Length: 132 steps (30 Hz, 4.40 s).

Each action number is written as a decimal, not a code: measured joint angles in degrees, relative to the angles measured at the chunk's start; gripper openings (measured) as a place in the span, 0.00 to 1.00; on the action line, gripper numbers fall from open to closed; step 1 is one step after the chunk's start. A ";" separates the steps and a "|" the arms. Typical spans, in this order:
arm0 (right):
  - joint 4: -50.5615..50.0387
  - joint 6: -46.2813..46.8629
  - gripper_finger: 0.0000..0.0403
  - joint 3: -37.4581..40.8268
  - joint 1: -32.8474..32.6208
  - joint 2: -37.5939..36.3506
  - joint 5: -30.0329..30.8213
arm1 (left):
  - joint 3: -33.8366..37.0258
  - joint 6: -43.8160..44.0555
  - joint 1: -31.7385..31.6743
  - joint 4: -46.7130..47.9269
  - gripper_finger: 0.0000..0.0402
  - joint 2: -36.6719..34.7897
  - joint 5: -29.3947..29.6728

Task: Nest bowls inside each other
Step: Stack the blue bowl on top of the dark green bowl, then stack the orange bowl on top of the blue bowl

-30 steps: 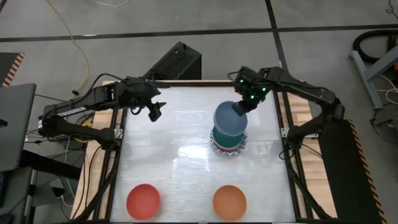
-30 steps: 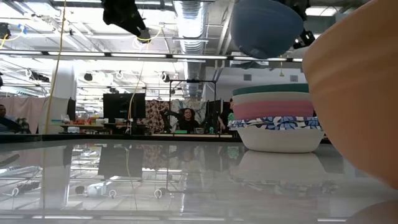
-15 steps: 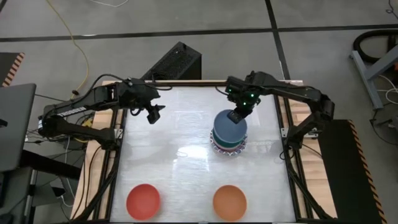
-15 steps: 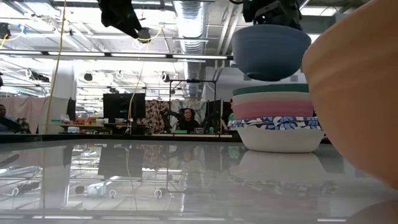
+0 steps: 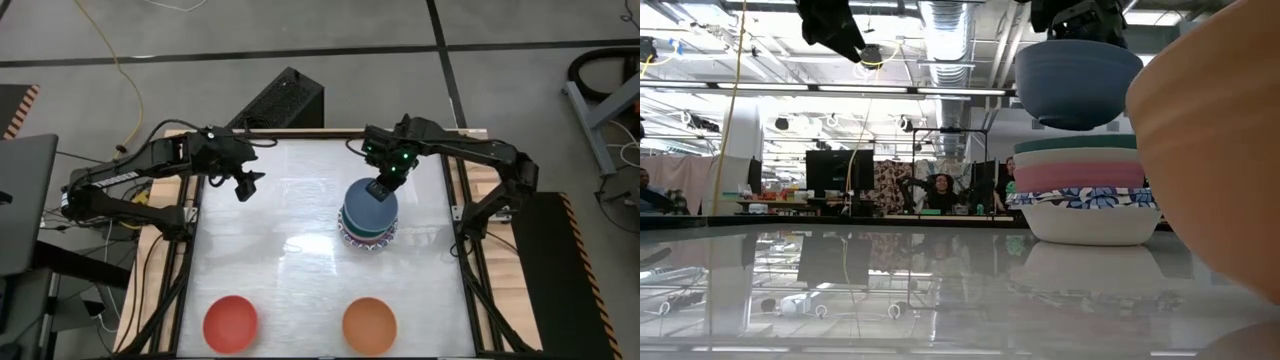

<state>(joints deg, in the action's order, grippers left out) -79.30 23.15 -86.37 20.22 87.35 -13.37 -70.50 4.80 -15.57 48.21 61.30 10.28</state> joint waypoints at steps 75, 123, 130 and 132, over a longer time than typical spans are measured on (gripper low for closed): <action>9.16 -1.97 0.01 12.13 1.74 -3.74 -4.06 | 27.35 10.19 -6.40 -26.69 0.59 -19.31 -14.27; 9.57 0.34 0.43 11.39 0.78 -4.64 -3.01 | 35.95 16.09 -9.22 -33.09 0.59 -24.84 -14.46; 9.61 1.14 0.51 11.39 0.86 -5.67 -2.87 | 35.95 16.05 -9.22 -33.08 0.59 -24.84 -14.48; 10.37 1.22 0.51 11.39 0.86 -6.98 -2.34 | 35.95 16.06 -9.22 -33.08 0.59 -24.84 -14.46</action>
<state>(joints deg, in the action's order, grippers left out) -68.92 24.37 -74.98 21.08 80.37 -15.71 -34.54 20.86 -24.80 15.14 36.47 -4.19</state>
